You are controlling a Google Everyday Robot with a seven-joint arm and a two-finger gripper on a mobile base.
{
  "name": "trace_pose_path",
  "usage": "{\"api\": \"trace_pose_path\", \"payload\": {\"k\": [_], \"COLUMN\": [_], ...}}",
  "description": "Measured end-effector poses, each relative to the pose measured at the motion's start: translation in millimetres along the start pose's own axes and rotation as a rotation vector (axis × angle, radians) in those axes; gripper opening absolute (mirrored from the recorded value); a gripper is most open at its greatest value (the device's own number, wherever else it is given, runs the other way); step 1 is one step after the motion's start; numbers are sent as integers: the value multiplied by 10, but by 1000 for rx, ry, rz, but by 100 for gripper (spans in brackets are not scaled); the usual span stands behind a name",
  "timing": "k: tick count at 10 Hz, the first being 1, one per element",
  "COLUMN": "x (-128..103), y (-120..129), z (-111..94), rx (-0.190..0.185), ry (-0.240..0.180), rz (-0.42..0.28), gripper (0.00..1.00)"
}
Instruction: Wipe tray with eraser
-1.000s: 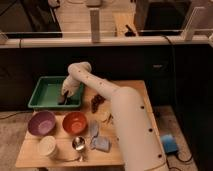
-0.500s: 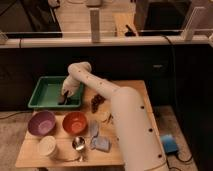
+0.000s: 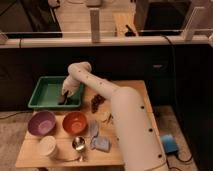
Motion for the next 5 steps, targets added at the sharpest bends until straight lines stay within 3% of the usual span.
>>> {"api": "trace_pose_path", "payload": {"k": [5], "x": [-2], "y": [6], "z": [7], "rx": [0], "ry": [-1], "rz": [1], "gripper": [0]}}
